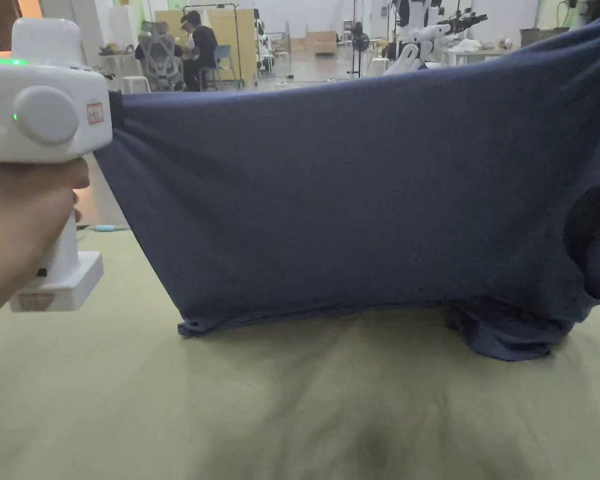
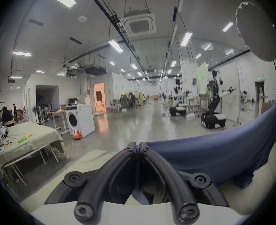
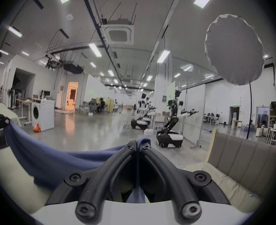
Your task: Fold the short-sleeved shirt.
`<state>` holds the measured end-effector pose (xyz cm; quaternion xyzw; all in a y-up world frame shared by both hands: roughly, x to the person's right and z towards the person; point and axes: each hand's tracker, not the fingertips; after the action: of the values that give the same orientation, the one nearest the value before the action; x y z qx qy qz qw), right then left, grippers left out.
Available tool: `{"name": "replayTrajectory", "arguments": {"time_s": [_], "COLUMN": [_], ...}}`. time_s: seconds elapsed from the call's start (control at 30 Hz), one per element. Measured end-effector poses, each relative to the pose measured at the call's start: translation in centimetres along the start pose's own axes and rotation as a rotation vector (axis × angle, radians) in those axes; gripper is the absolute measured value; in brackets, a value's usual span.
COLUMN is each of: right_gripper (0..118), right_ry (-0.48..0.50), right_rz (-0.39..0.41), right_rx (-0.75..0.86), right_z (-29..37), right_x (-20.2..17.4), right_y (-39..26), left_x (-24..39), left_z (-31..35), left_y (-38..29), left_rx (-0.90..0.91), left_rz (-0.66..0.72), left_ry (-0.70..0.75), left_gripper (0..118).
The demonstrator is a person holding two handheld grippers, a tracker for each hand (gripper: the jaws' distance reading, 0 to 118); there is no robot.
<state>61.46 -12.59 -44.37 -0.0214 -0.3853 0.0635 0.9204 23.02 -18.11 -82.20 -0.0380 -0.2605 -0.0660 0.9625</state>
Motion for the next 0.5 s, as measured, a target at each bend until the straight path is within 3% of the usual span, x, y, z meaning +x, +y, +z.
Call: {"name": "replayTrajectory", "arguments": {"time_s": [0.1, 0.27, 0.33, 0.5], "right_gripper": [5, 5, 5, 5], "right_ry": [0.031, 0.086, 0.095, 0.154], "right_rz": [0.008, -0.131, -0.146, -0.157], "right_rx": [-0.076, -0.156, -0.182, -0.189], "right_z": [1.3, 6.8, 11.2, 22.8], "right_x": [0.4, 2.0, 2.0, 2.7], "right_y": [-5.6, -12.4, -13.7, -13.3], "left_x": [0.2, 0.1, -0.7, -3.1], "left_z": [0.5, 5.9, 9.4, 20.7], "left_y": [-4.5, -9.6, -10.5, -12.1], "left_rx": [-0.056, -0.121, -0.149, -0.175], "left_rz": [-0.003, -0.038, 0.029, -0.061], "left_ry": [-0.038, -0.11, -0.196, -0.273], "left_gripper": [2, 2, 2, 2]}}
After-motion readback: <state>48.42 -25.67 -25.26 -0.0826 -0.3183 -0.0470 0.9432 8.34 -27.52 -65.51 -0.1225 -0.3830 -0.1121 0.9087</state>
